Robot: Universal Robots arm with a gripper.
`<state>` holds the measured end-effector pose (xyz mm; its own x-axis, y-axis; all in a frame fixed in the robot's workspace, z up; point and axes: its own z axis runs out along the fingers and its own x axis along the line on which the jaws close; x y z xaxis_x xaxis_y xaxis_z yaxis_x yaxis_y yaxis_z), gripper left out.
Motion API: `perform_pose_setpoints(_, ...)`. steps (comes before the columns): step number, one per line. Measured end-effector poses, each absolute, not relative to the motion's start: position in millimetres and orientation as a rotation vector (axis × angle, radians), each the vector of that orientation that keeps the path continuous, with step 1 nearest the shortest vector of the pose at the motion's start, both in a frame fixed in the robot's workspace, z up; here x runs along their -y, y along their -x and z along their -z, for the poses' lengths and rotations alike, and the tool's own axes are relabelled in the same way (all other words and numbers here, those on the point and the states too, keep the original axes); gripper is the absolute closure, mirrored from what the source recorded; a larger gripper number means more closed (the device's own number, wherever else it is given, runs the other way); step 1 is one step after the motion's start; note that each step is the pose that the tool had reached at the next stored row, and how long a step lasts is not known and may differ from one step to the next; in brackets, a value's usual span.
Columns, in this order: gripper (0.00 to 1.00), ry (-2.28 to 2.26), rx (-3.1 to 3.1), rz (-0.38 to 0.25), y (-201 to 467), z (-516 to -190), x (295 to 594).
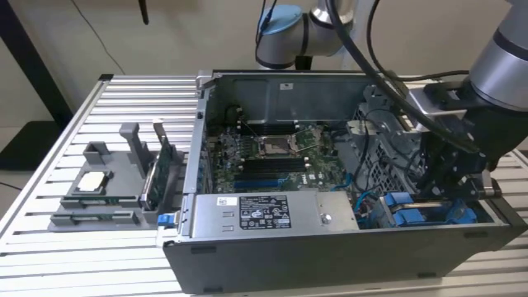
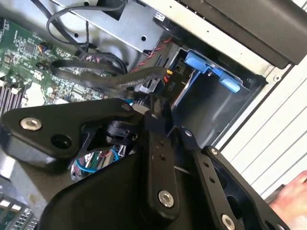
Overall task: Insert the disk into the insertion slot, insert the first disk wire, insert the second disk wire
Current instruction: 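Insert the second disk wire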
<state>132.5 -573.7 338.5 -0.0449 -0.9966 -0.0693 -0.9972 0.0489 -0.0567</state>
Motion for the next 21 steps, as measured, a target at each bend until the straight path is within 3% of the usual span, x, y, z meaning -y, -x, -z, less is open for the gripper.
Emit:
perform_pose_setpoints(1,0.76,2.107,-2.209,-0.010,-132.5,-341.1,573.6)
perform_pose_setpoints(21,0.76,2.107,-2.209,-0.010,-132.4,-404.4,573.6)
